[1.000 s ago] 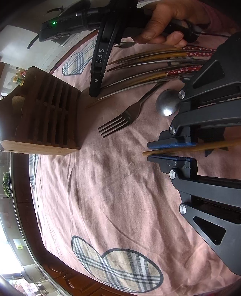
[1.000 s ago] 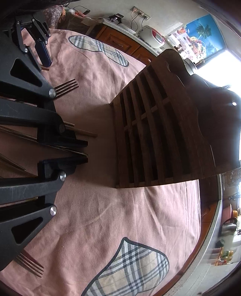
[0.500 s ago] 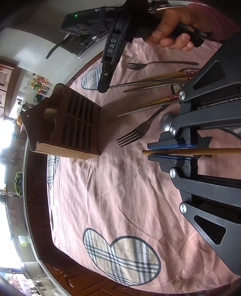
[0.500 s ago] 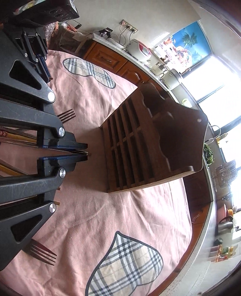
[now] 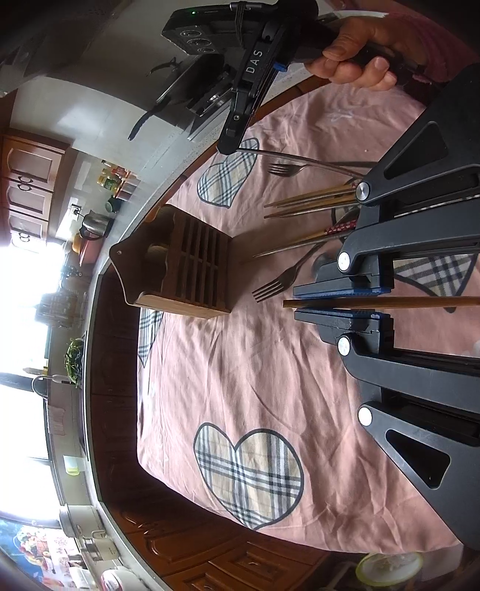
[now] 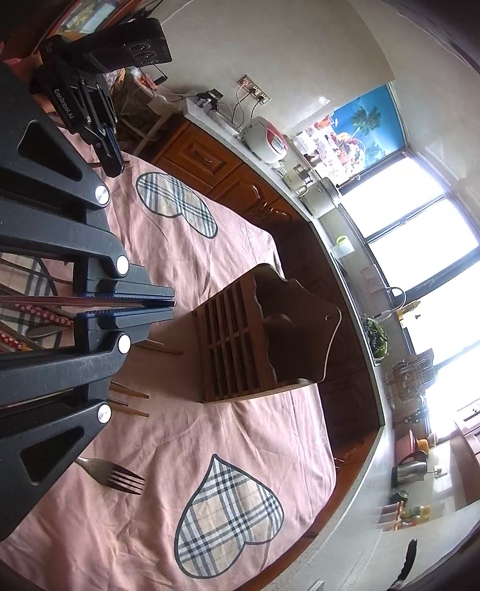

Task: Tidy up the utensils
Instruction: 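Lift both held chopsticks and carry them over the wooden utensil holder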

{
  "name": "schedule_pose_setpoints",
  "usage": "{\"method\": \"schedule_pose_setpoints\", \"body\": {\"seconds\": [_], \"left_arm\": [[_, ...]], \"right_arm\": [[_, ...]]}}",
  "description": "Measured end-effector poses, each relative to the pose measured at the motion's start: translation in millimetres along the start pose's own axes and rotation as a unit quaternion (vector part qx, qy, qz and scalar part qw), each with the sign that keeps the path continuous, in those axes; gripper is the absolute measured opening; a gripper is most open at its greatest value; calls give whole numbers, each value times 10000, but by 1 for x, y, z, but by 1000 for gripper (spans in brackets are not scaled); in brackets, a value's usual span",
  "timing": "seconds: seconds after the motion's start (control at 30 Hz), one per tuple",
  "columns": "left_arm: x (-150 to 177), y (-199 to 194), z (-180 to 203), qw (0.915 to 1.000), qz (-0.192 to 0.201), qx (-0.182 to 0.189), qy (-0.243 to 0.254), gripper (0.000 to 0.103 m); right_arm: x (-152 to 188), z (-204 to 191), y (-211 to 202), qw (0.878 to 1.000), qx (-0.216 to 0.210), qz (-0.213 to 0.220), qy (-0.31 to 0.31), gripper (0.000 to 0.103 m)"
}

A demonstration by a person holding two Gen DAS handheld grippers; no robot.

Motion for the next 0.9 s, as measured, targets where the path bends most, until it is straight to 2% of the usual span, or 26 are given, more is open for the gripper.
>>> {"method": "schedule_pose_setpoints", "body": {"seconds": [0.3,0.53,0.9], "left_arm": [[-3,-38,17,9986,529,9,66,5],[-3,-57,27,9970,769,-1,131,5],[-24,-69,36,9933,1130,-50,247,4]], "right_arm": [[6,-4,-50,9994,-142,324,-24,4],[10,-6,-75,9984,-212,519,-13,4],[-14,-2,-98,9953,-87,965,-7,4]]}}
Point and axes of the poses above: each gripper's, at about its wrist camera, not at the fingertips, and y roughly the way its jaws point, z to its right, x to its underside, the point moved 10 cm from there along y, roughly the way its jaws point, and after that the axes turned 15 degrees about x, right-handed, at the moved point
